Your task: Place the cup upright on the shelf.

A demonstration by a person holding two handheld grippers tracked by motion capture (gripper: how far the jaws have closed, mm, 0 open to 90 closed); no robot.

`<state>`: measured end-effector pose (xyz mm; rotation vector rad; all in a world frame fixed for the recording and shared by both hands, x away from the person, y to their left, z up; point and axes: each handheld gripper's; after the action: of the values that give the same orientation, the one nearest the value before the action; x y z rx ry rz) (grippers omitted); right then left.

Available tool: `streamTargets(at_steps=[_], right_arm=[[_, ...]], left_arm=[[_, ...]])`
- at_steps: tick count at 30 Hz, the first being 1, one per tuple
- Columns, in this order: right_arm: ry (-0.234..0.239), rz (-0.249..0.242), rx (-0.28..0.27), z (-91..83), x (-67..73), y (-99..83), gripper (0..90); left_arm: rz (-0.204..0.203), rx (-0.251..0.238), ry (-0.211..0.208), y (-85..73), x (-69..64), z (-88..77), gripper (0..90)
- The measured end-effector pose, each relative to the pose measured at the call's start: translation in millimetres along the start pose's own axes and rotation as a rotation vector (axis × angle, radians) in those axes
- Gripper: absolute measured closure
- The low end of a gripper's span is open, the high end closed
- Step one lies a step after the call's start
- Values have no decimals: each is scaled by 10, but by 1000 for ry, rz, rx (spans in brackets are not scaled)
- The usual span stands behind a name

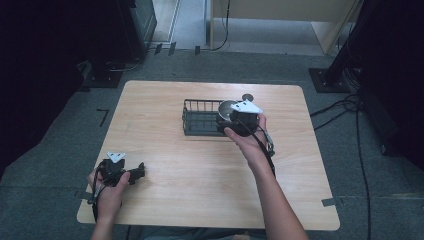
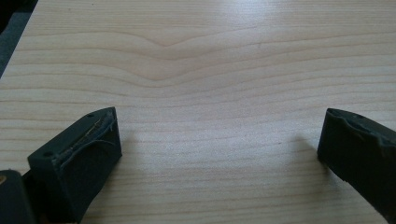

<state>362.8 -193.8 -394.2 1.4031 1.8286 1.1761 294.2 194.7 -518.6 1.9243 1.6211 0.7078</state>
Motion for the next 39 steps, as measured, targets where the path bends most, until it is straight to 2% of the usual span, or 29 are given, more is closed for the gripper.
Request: streamTargets(at_steps=[11,25,31,39], right_arm=[[-56,4,2,211,-159,159,180],[-112,25,12,510,-278,218,179],[-109,28,48,656,-272,136,180],[-91,47,68,757,-253,41,179]], left_arm=[[0,0,0,0,0,0,0],[2,-1,-4,3,-2,3,0],[4,-1,-4,3,-2,3,0],[5,-1,-5,4,-2,3,0]])
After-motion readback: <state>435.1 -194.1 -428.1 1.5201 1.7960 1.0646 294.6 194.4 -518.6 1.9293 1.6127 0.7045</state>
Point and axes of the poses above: each handheld gripper's, and its own axes: z roughly forward along the jaws, y roughly out of its top, x roughly to its left, and after that the axes turned 4 degrees about z, right-handed
